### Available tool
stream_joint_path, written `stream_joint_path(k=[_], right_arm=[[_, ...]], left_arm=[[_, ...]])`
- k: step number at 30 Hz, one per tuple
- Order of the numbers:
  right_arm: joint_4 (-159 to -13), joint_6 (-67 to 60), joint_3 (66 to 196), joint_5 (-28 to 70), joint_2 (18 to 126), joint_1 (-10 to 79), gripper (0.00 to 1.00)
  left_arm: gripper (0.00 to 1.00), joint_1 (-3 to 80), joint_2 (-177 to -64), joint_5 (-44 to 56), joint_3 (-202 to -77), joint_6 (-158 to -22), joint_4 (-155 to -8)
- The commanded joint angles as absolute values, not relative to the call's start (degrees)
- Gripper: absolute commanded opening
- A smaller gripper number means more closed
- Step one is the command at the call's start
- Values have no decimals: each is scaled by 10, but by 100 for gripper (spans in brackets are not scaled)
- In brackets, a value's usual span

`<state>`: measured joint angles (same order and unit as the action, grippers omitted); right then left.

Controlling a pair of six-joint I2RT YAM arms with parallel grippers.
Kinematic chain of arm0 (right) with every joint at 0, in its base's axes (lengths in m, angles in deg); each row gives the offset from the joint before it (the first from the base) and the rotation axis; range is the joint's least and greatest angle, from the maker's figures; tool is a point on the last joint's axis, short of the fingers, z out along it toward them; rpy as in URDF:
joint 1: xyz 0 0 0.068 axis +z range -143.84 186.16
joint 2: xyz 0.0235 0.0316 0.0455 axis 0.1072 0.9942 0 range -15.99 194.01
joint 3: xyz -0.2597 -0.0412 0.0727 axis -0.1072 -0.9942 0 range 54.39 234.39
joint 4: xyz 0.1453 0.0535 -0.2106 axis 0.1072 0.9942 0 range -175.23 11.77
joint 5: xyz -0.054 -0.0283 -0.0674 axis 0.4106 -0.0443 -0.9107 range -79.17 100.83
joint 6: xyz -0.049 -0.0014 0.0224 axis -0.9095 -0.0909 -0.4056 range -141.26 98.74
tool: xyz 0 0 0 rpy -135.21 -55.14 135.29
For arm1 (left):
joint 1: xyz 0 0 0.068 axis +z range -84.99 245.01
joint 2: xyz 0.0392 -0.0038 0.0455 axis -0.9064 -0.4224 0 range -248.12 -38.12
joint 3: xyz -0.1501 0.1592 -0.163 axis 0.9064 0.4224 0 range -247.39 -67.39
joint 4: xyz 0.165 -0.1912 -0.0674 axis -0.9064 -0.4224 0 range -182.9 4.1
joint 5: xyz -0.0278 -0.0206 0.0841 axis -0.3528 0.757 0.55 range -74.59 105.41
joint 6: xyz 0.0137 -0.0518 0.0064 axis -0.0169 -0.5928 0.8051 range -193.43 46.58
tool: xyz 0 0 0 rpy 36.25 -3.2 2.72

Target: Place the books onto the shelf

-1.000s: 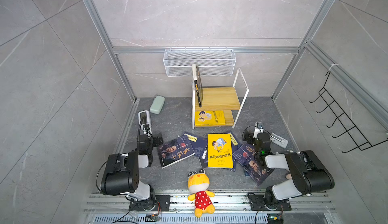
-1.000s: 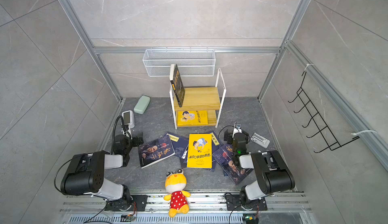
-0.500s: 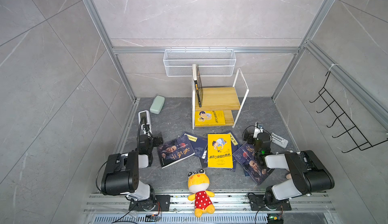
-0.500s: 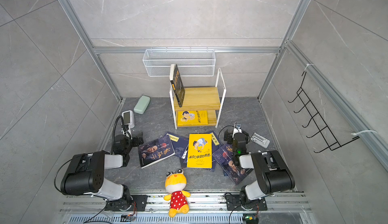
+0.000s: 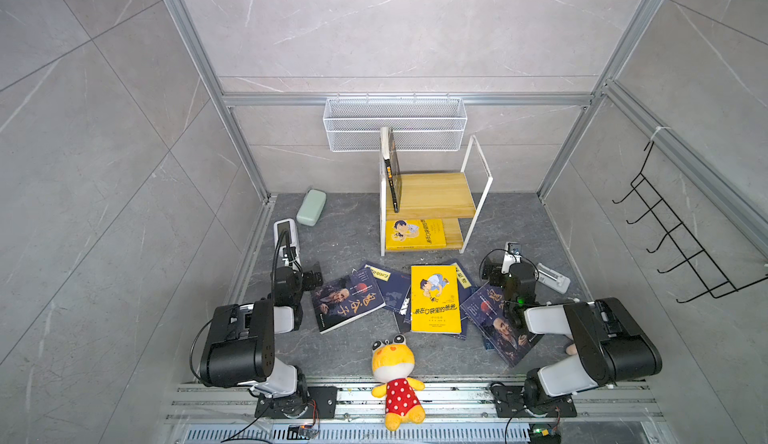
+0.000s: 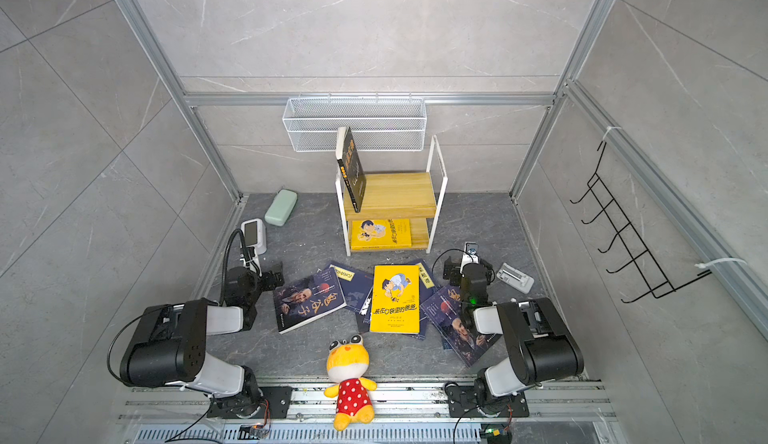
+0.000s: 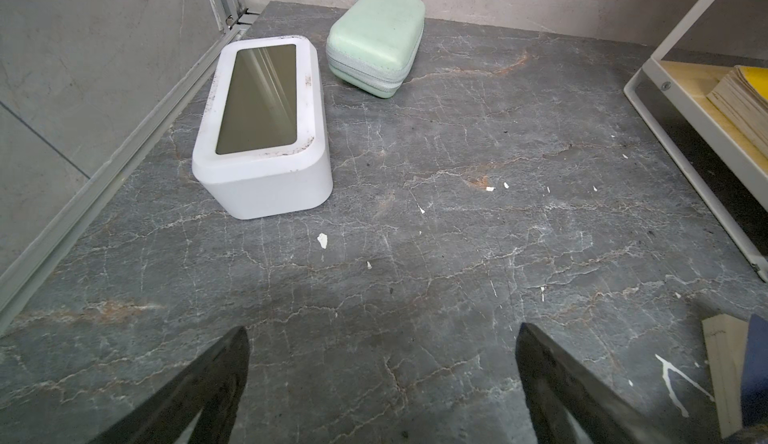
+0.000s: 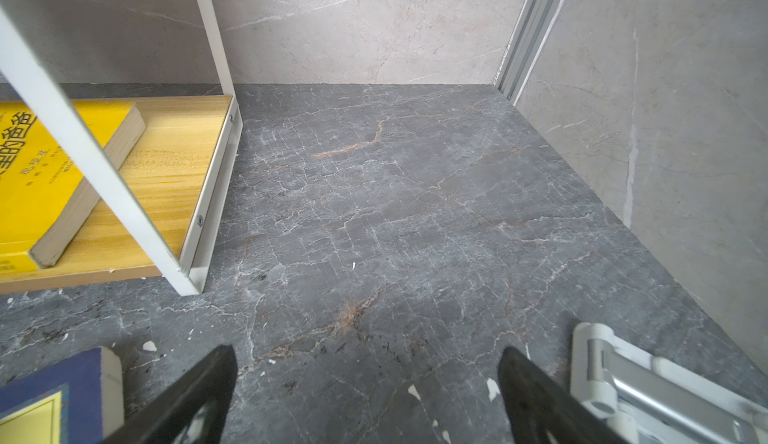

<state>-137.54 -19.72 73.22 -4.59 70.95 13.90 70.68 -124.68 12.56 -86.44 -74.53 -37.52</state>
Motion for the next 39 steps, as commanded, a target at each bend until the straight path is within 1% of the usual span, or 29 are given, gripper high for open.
stream_joint_path(k=[1, 3, 5, 8, 11, 12, 14, 16, 18, 20, 23, 26, 28, 30, 33, 37, 39], right_arm=[[-1375, -194, 740, -49, 708, 140, 99], [-1384, -196, 735, -49, 705, 139, 99], [-1375, -192, 726, -54, 684, 140, 99], [-1422, -201, 707, -52, 687, 144, 99], [-1446, -209, 688, -56, 675, 152, 99], [-1461, -213, 679, -79, 663, 159, 99], [-1408, -207, 678, -95, 614, 164, 99], [-1305, -185, 693, -100, 553, 165, 99], [-1246, -158, 702, -94, 519, 165, 99], [-1197, -156, 707, -48, 487, 165, 99], [-1133, -159, 714, -6, 436, 166, 99], [-1047, -147, 744, 18, 394, 170, 99], [-960, -129, 787, 65, 372, 171, 99], [-912, -111, 815, 105, 359, 174, 99], [-860, -75, 847, 115, 348, 193, 98], [-838, -49, 857, 108, 344, 235, 96], [-832, -47, 858, 97, 348, 256, 95]], left_arm=[[100, 703, -1244, 135, -877, -745, -362], [100, 703, -1236, 135, -878, -745, -368], [100, 705, -1205, 136, -888, -747, -411], [100, 705, -1147, 134, -936, -734, -556], [100, 705, -1114, 152, -994, -711, -684], [100, 704, -1100, 167, -1016, -711, -737], [100, 704, -1075, 188, -1052, -714, -825], [100, 704, -1052, 191, -1086, -717, -907], [100, 704, -1036, 182, -1118, -724, -981], [100, 704, -1024, 154, -1148, -715, -1066], [100, 704, -1019, 157, -1165, -713, -1157], [100, 712, -1007, 132, -1152, -717, -1179], [100, 729, -987, 86, -1139, -734, -1175], [100, 746, -977, 40, -1133, -754, -1177], [100, 766, -987, -17, -1128, -776, -1181], [100, 772, -1019, 4, -1127, -777, -1177], [100, 773, -1035, -7, -1136, -778, -1184]])
